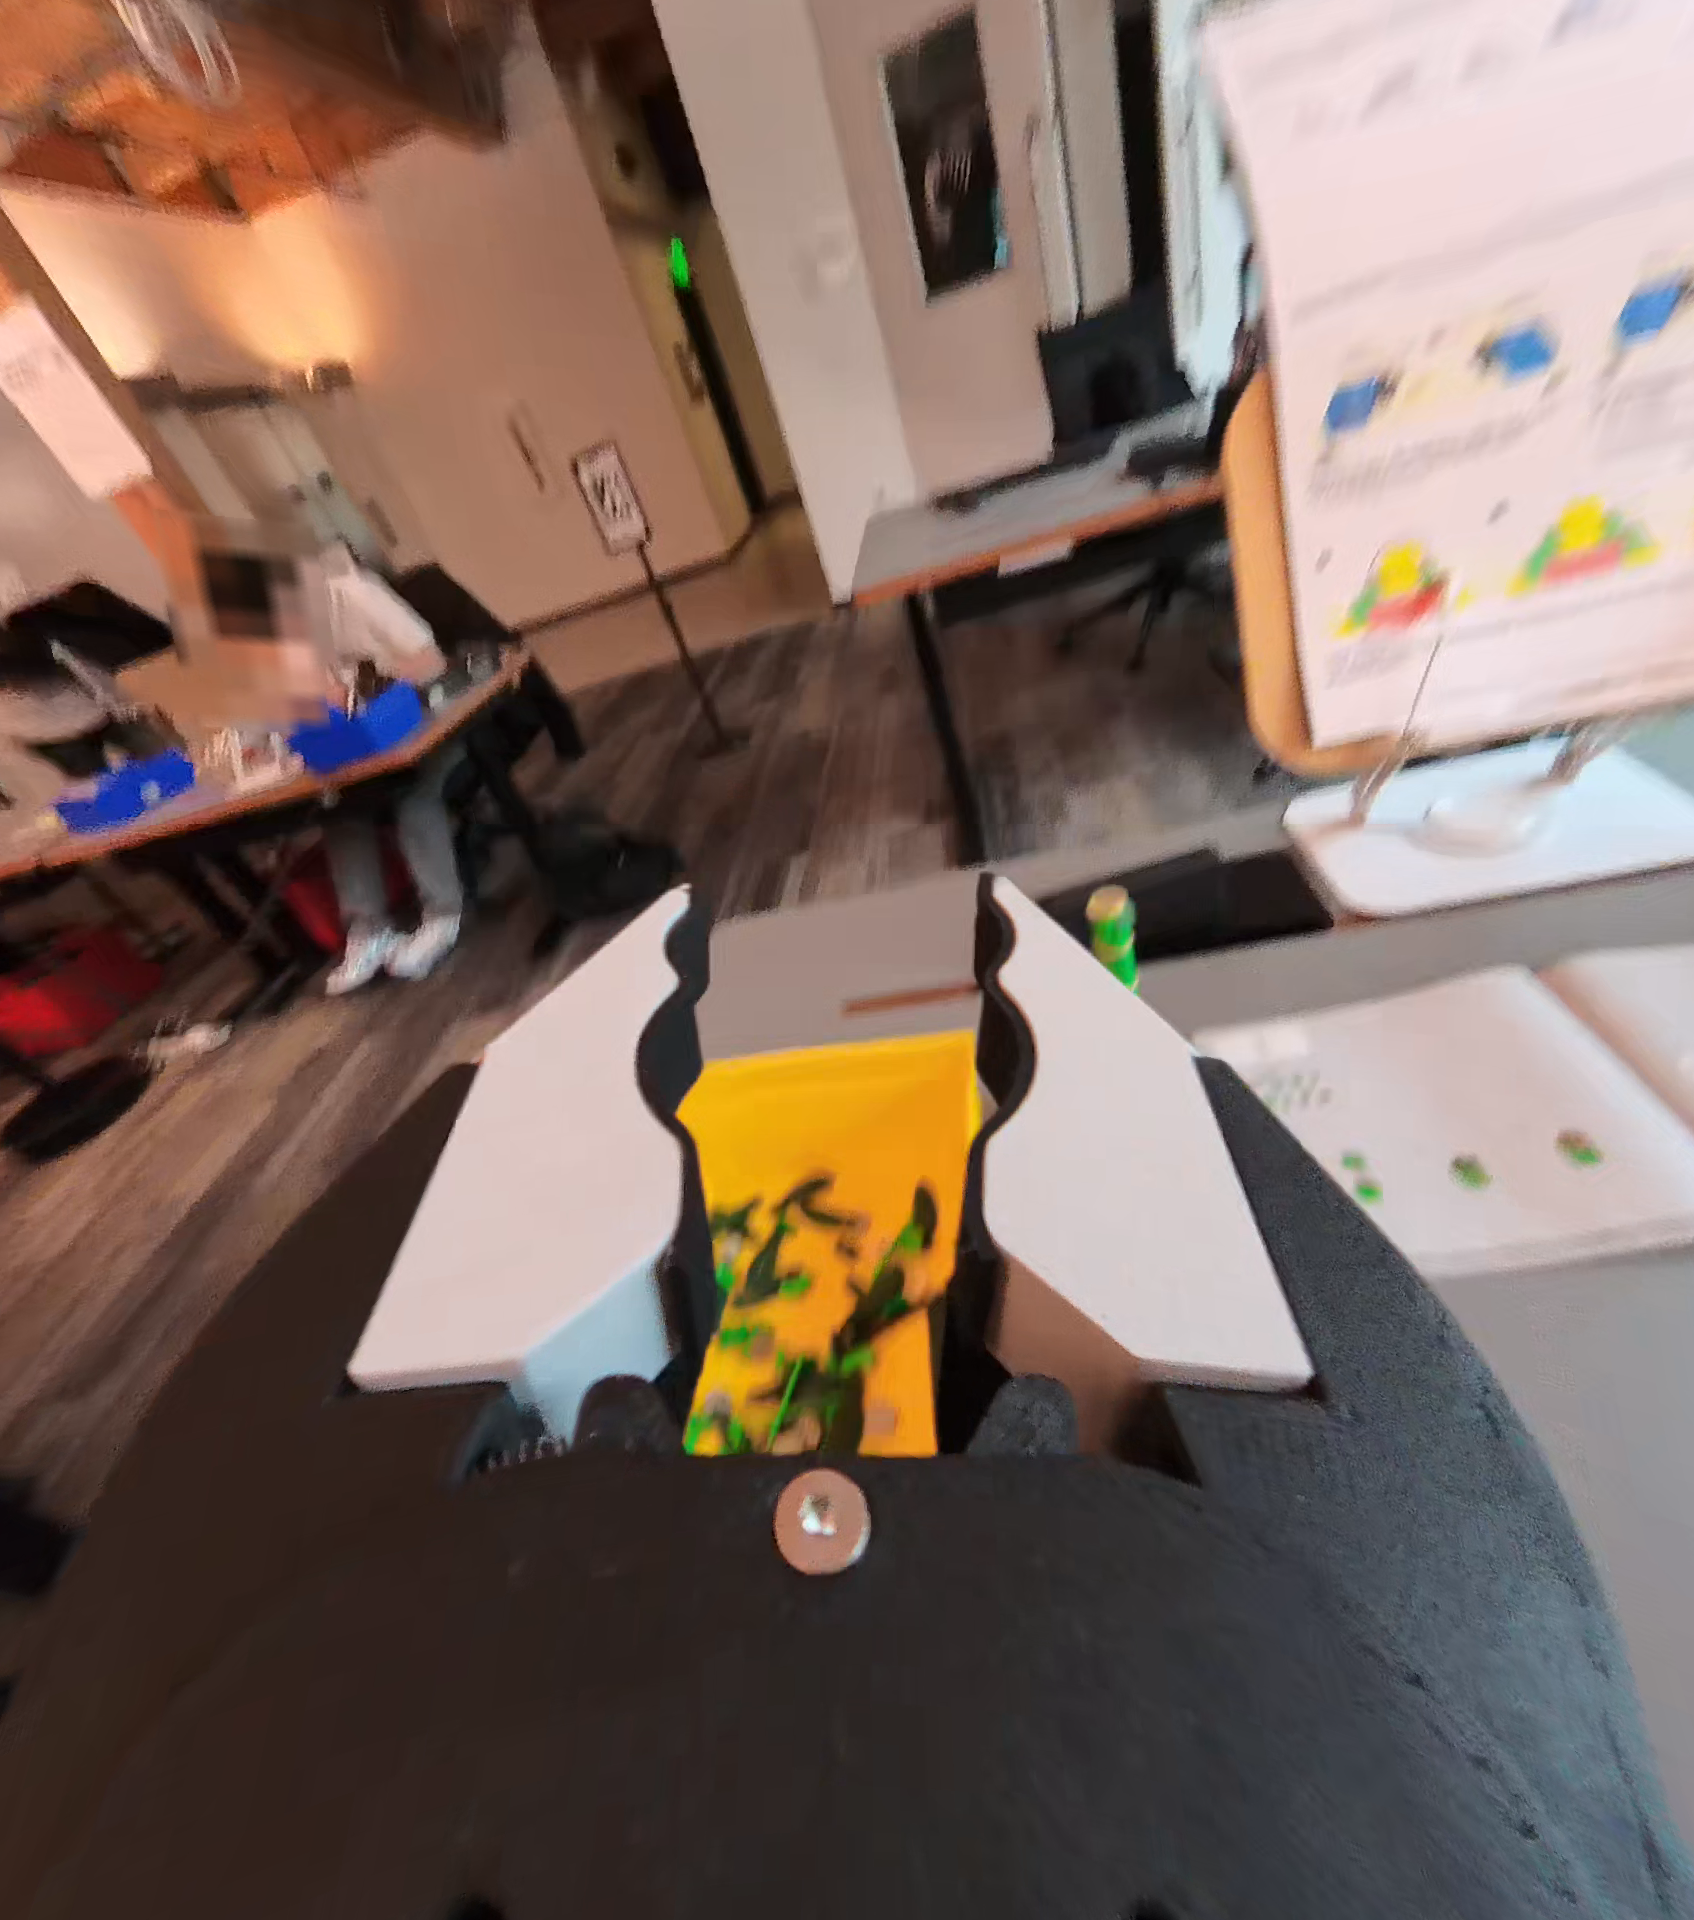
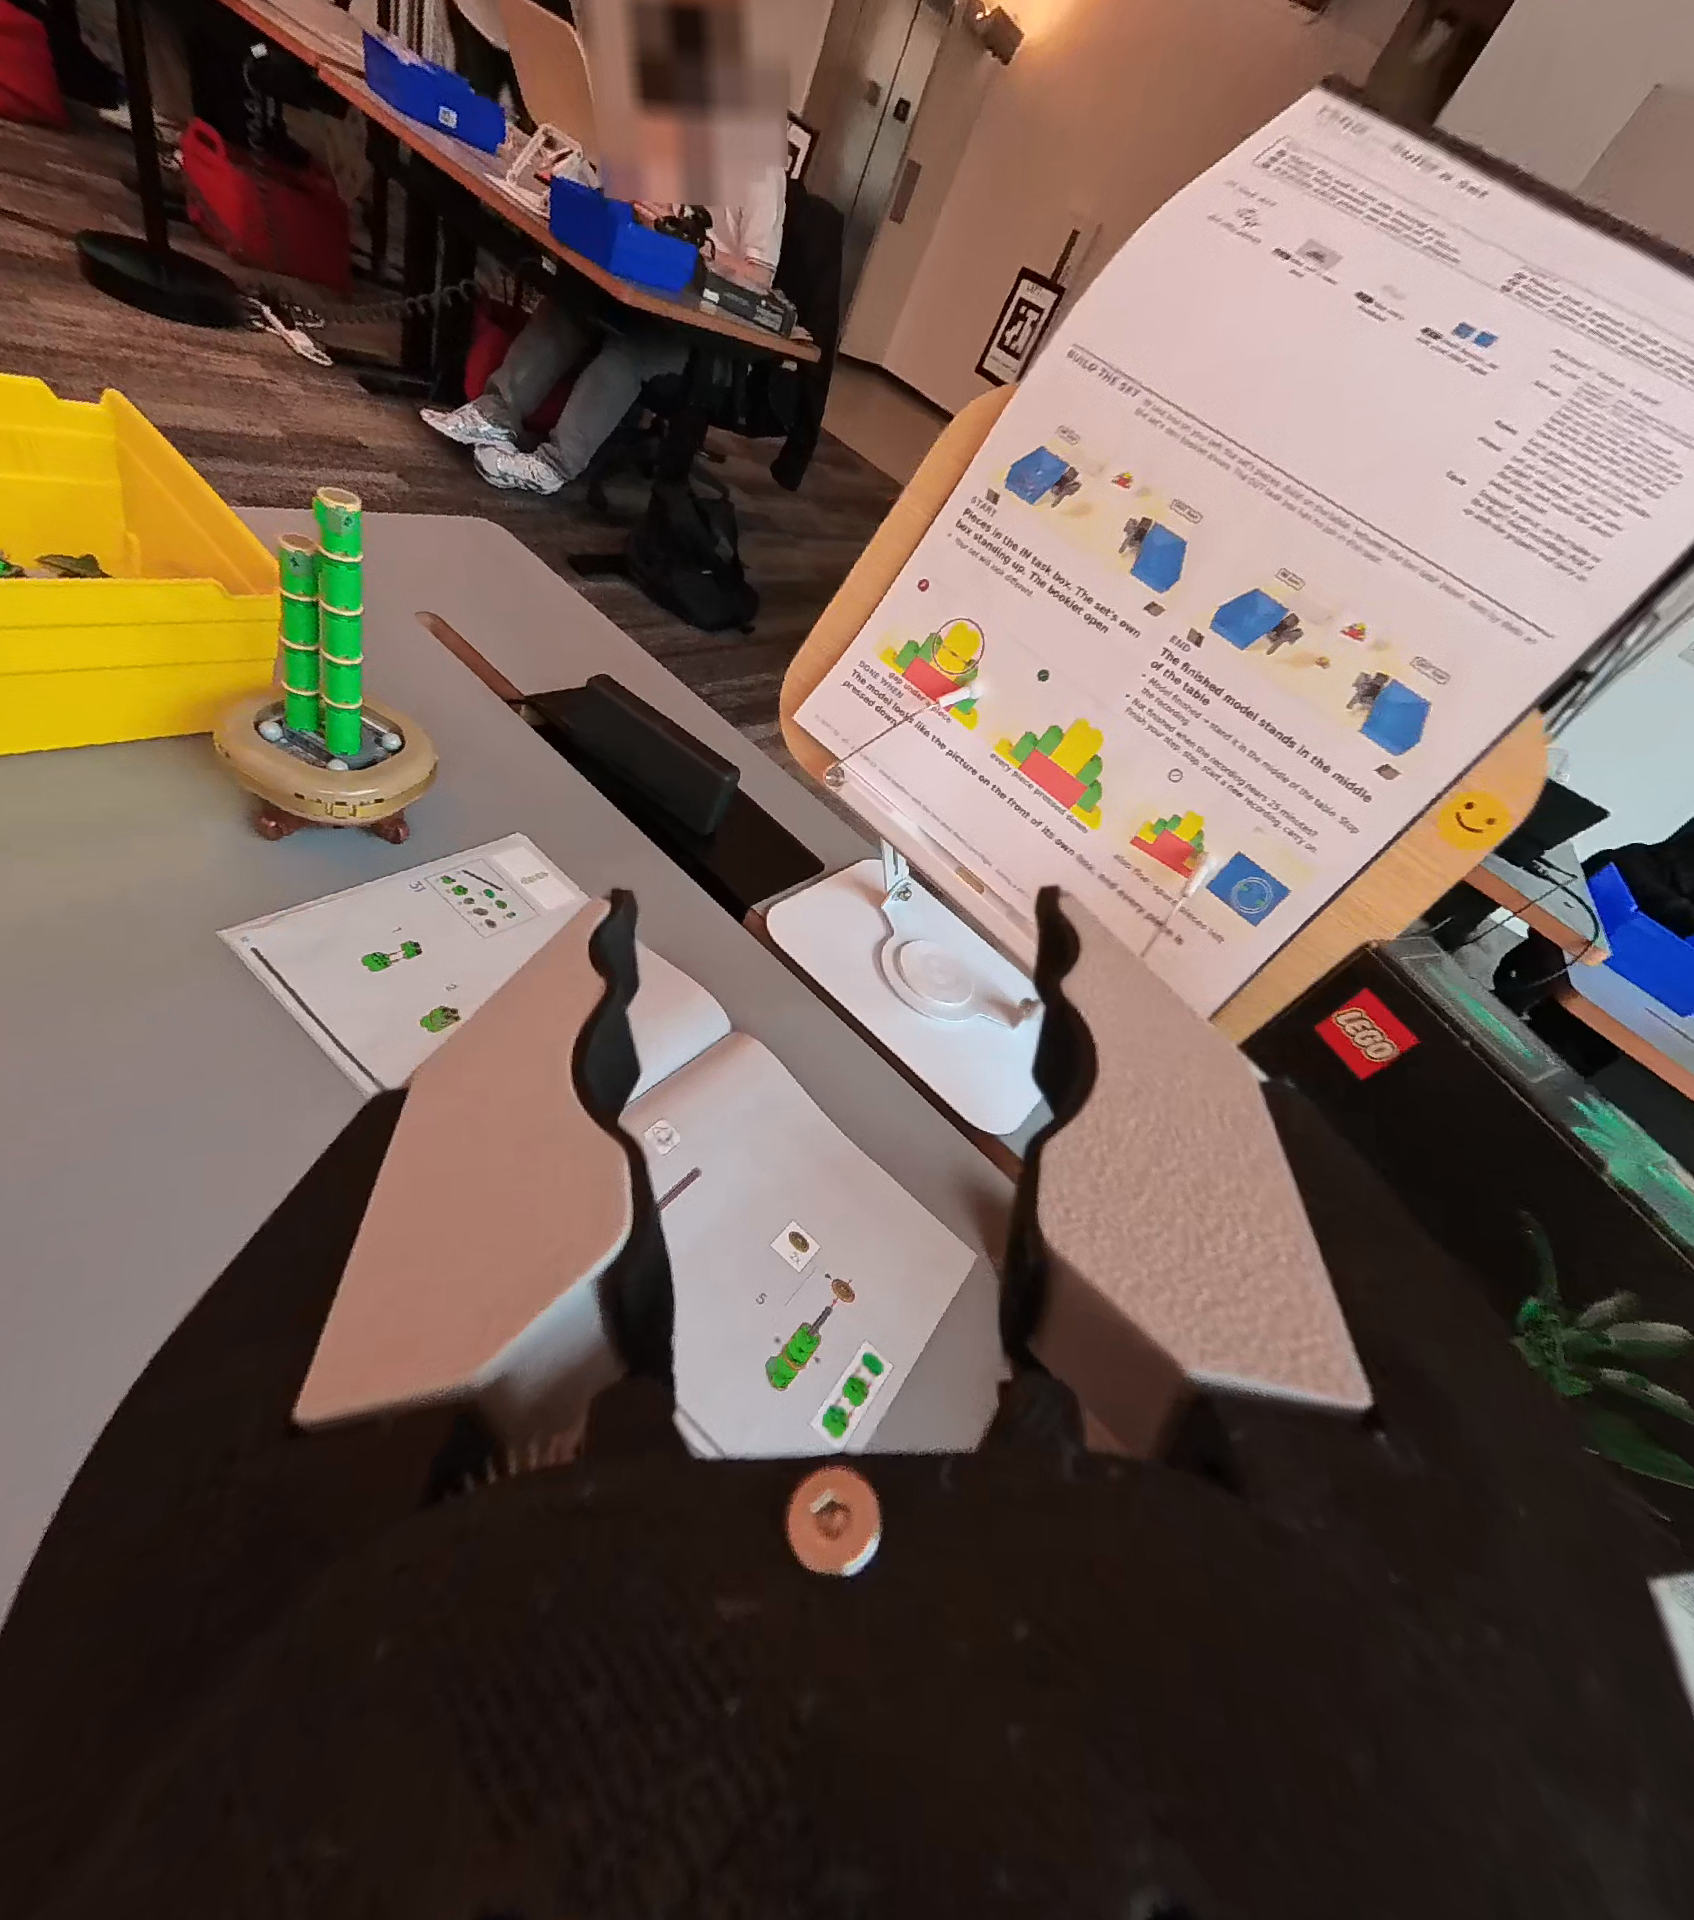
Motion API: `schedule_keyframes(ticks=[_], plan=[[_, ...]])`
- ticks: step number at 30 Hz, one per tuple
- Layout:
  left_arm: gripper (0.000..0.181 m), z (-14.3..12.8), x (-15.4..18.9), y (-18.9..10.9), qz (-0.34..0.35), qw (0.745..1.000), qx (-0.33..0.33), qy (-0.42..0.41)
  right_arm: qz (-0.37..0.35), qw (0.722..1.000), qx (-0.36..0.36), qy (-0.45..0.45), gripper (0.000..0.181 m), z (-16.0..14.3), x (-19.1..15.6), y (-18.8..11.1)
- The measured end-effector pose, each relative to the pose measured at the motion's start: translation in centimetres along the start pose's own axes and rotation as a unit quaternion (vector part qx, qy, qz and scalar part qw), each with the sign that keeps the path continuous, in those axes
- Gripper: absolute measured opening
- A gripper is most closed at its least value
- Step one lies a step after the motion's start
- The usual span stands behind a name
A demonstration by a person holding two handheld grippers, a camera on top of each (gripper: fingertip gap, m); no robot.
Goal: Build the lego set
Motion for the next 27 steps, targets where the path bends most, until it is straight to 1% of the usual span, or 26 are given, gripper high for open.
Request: schedule_keyframes(ticks=[3, 5, 9, 11, 13, 16, 19, 23, 25, 27], plan=[[0.04, -2.5, -2.4, 0.8, 0.023, 0.997, -0.071, 0.0, 0.022, 1.0, -0.011, -0.001, 0.075, 0.0, -1.0, 0.9], [0.032, -5.2, -4.2, 2.0, 0.027, 0.99, -0.14, -0.002, 0.027, 0.999, -0.021, -0.005, 0.075, -0.1, -1.6, 1.5], [0.031, -11.2, -7.4, 5.4, 0.022, 0.956, -0.289, -0.036, 0.03, 0.998, -0.052, -0.027, 0.076, -0.5, -2.7, 2.7], [0.031, -13.5, -8.1, 7.2, 0.002, 0.94, -0.338, -0.054, 0.024, 0.997, -0.065, -0.035, 0.076, -0.8, -2.9, 3.1], [0.031, -15.0, -8.6, 8.9, -0.016, 0.93, -0.361, -0.07, 0.023, 0.997, -0.069, -0.032, 0.076, -0.9, -2.8, 3.3], [0.031, -16.4, -9.0, 10.9, -0.032, 0.922, -0.376, -0.089, 0.019, 0.997, -0.074, -0.024, 0.077, -1.3, -2.5, 3.5], [0.031, -17.3, -8.9, 11.2, -0.045, 0.91, -0.401, -0.098, 0.009, 0.996, -0.082, -0.023, 0.077, -1.6, -2.1, 3.4], [0.03, -17.3, -7.8, 9.1, -0.071, 0.892, -0.434, -0.106, 0.005, 0.995, -0.093, -0.017, 0.074, -2.0, -1.5, 3.3], [0.029, -17.0, -7.6, 8.0, -0.067, 0.893, -0.433, -0.1, 0.006, 0.994, -0.105, -0.015, 0.073, -2.3, -1.3, 3.4], [0.031, -17.0, -7.7, 7.3, -0.06, 0.892, -0.436, -0.103, 0.01, 0.993, -0.114, -0.012, 0.072, -2.6, -1.2, 3.5]])
Point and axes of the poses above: each gripper's, where its closed fingertips meet, y out along the fingers, z out of its top, x = y × z across the jaws, the point moved 6 cm from there along -y, back along the fingers, and after that the axes turned 11 degrees about -x, right-handed, at the moved point
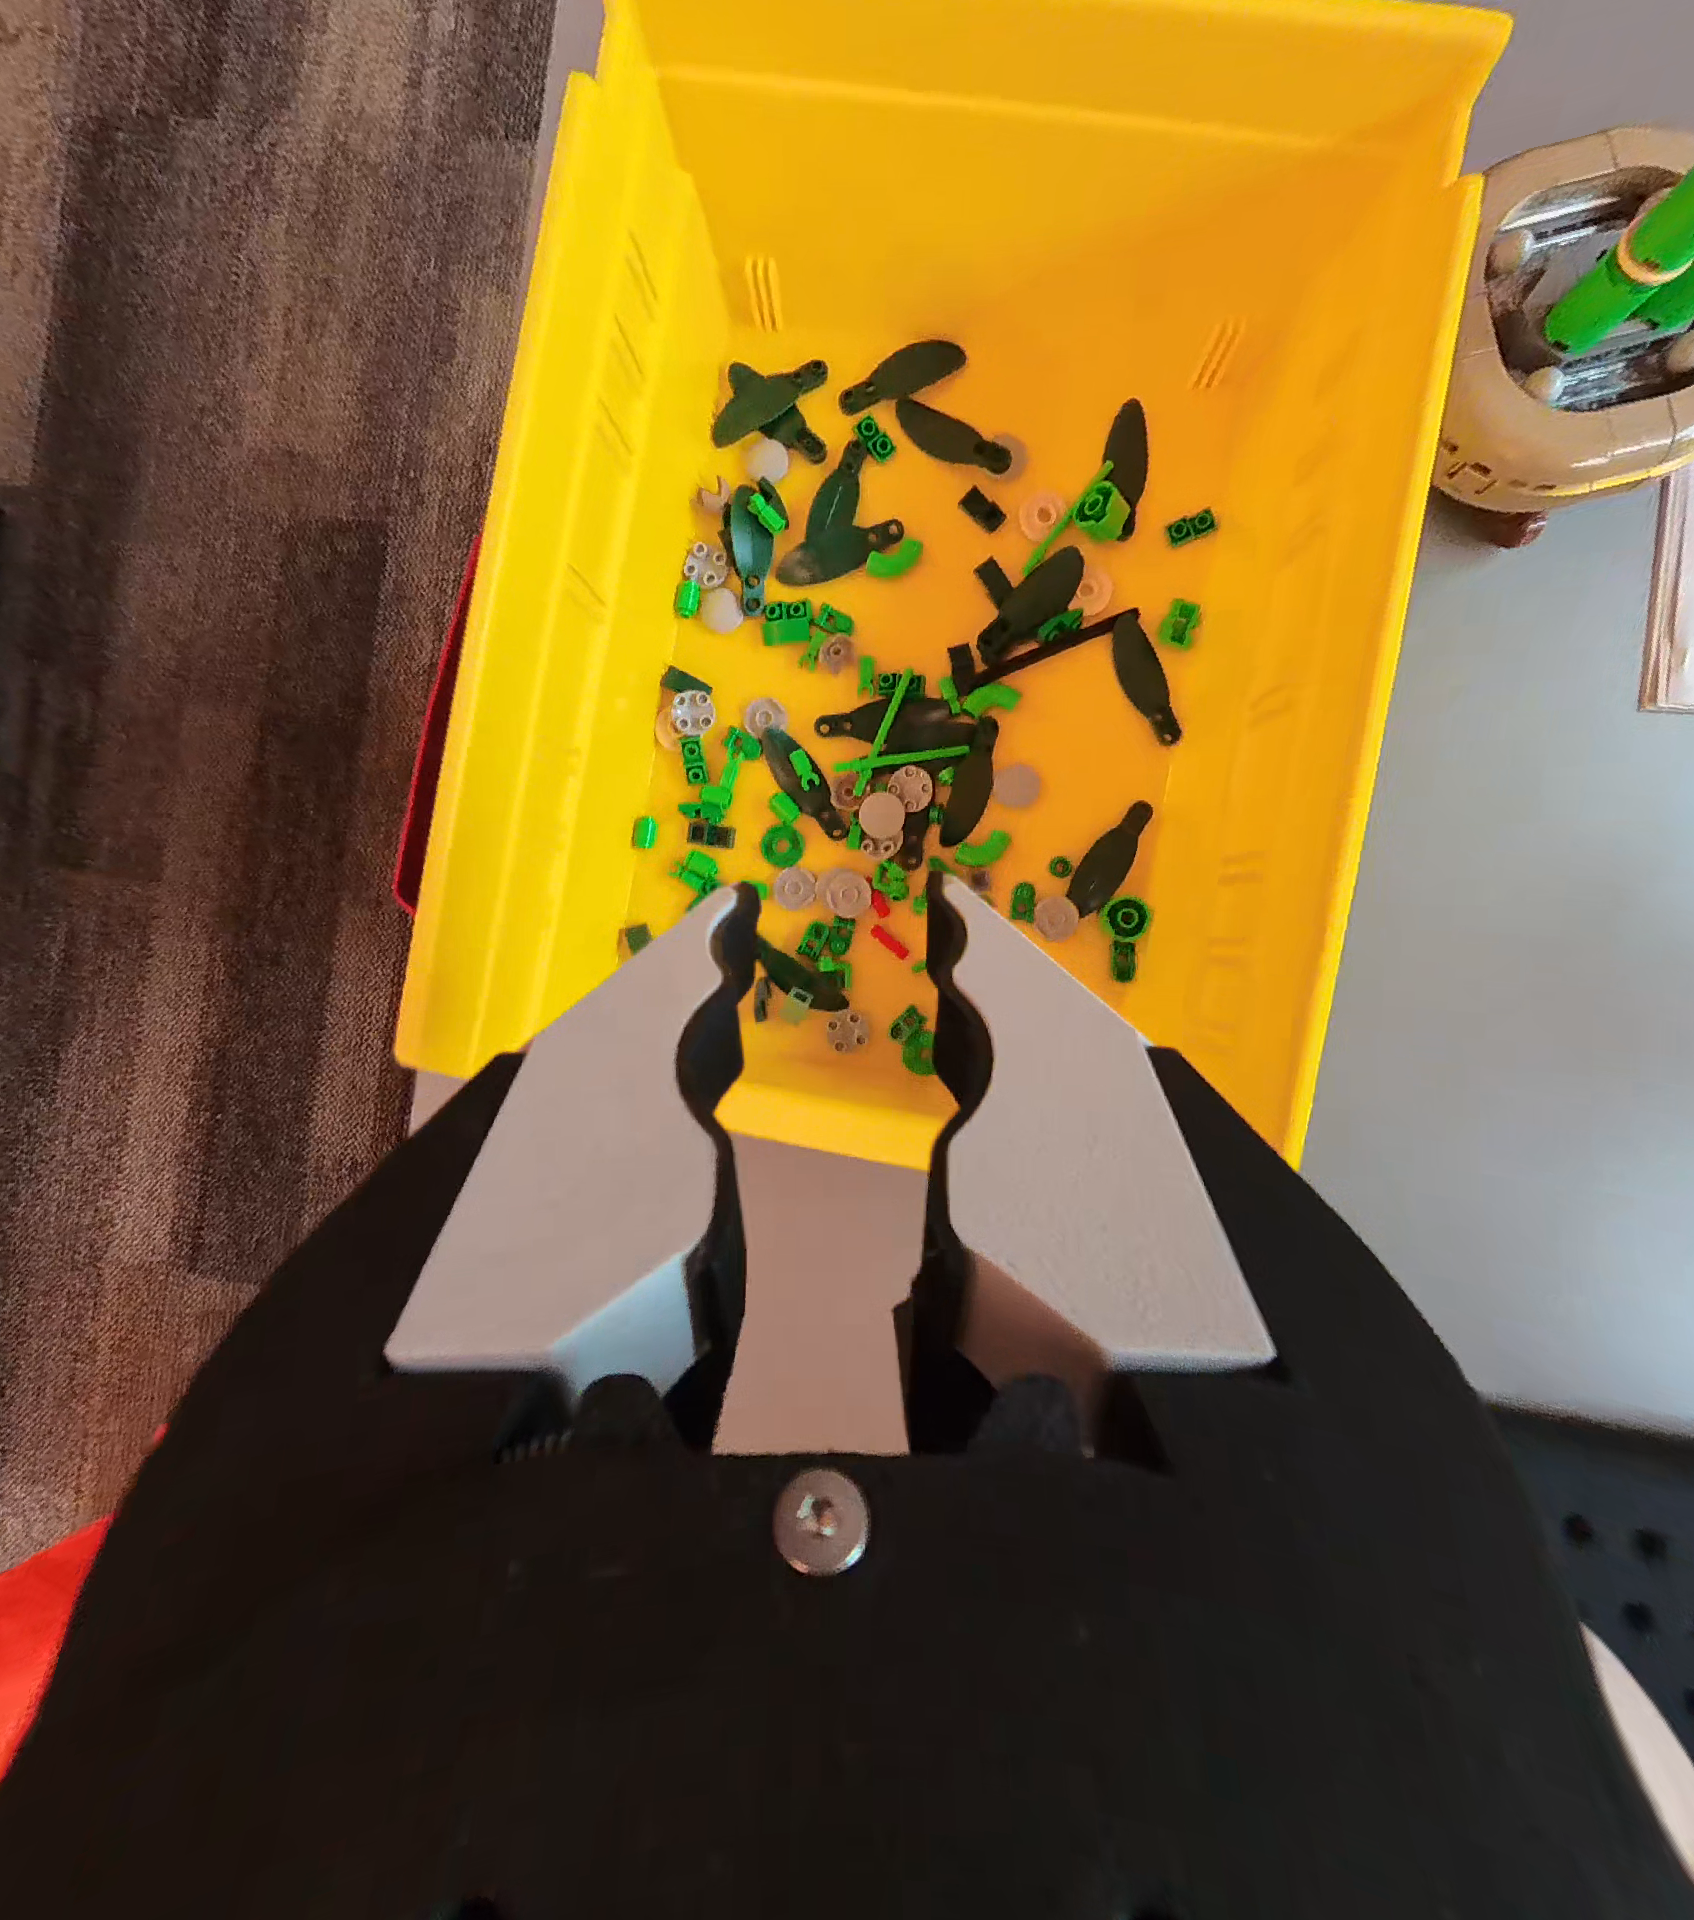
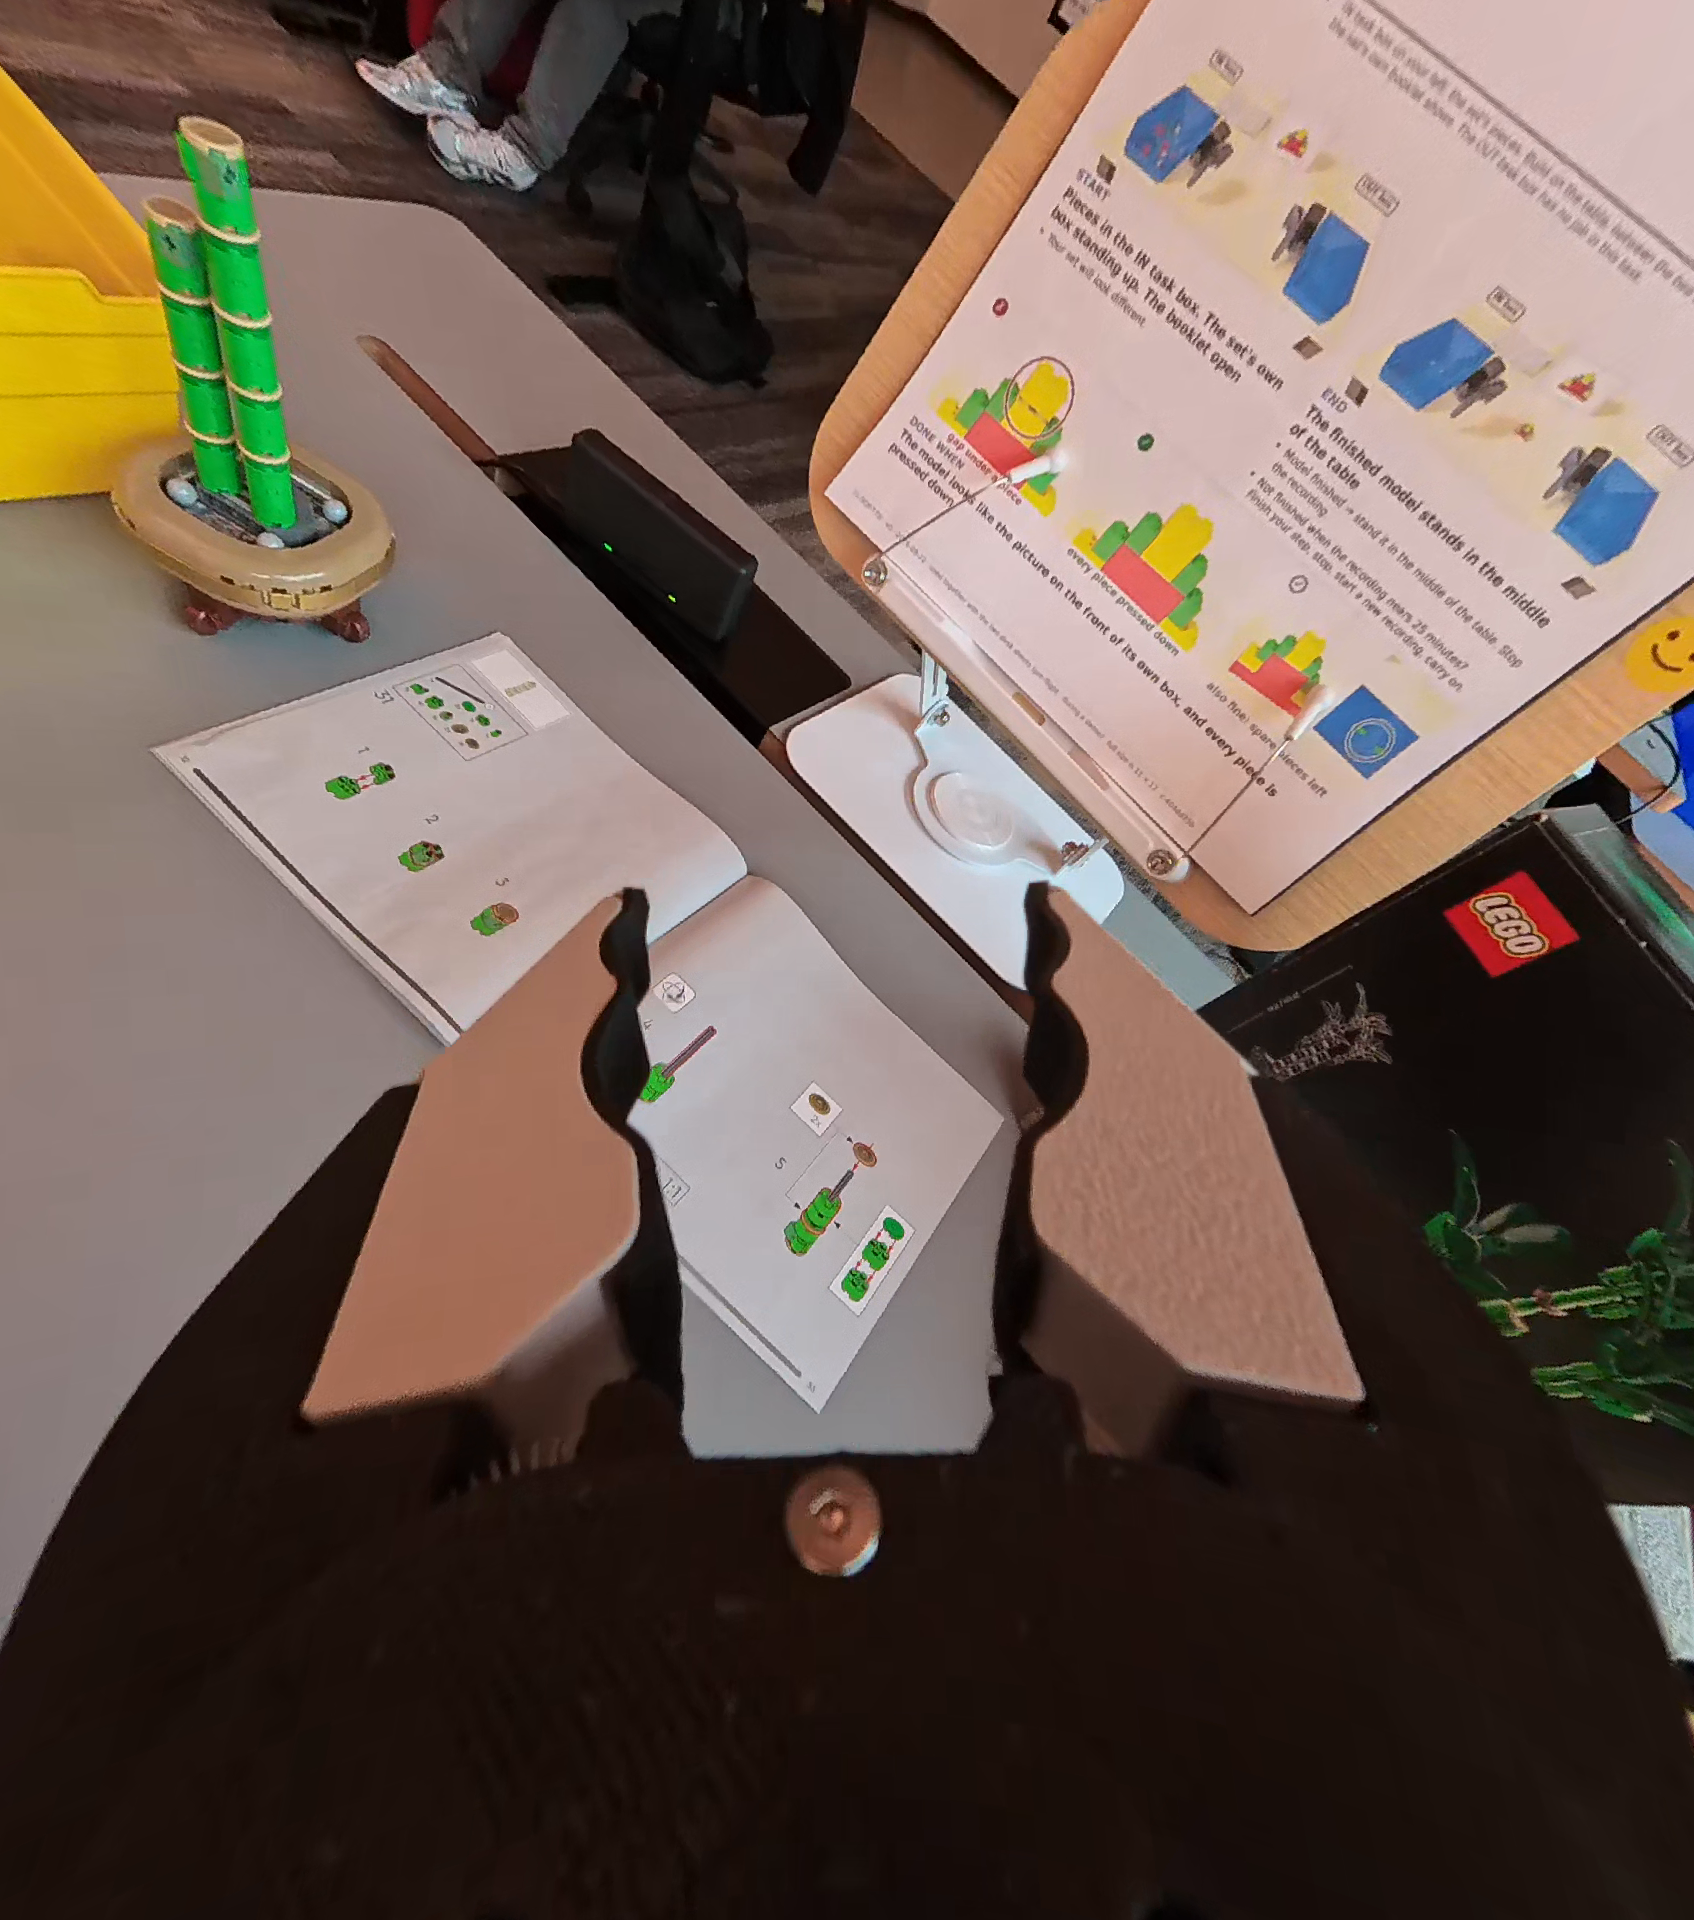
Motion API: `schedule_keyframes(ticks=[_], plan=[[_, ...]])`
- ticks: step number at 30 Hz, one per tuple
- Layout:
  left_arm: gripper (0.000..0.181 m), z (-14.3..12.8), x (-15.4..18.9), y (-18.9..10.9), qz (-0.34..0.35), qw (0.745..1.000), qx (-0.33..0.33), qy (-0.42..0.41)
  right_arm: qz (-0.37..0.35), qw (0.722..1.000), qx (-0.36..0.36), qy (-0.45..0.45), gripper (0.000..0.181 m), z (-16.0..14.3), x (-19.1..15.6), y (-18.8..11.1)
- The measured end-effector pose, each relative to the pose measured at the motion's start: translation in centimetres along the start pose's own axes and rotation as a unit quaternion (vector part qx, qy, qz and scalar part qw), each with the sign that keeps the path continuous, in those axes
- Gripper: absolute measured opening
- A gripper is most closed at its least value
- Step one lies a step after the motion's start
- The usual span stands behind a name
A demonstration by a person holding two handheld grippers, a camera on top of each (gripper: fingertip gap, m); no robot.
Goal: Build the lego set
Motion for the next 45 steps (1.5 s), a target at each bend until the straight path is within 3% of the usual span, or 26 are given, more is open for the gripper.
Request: schedule_keyframes(ticks=[9, 19, 26, 40, 45], plan=[[0.032, -1.4, 0.1, 1.9, -0.016, 0.997, -0.075, 0.002, -0.001, 1.0, -0.03, -0.006, 0.072, -0.7, 0.1, 0.2], [0.019, -2.8, 1.0, 3.5, -0.072, 0.986, -0.153, 0.01, -0.003, 0.998, -0.054, -0.02, 0.072, -1.2, -0.2, 0.9], [0.016, -2.9, 1.3, 2.2, -0.073, 0.989, -0.13, 0.011, -0.006, 0.997, -0.068, -0.031, 0.072, -1.4, -0.4, 1.3], [0.02, -2.5, 1.8, 3.6, -0.087, 0.982, -0.163, 0.025, 0.0, 0.996, -0.081, -0.041, 0.072, -1.7, -0.7, 1.6], [0.02, -1.8, 1.2, 3.6, -0.082, 0.986, -0.141, 0.013, 0.002, 0.996, -0.081, -0.043, 0.072, -1.7, -0.8, 1.6]])
Point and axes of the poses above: each gripper's, where its closed fingertips meet, y out along the fingers, z out of its top, x = y × z across the jaws, the point moved 6 cm from there along -y, back along the fingers, and after that the axes turned 11 degrees about -x, right-handed, at the moved point
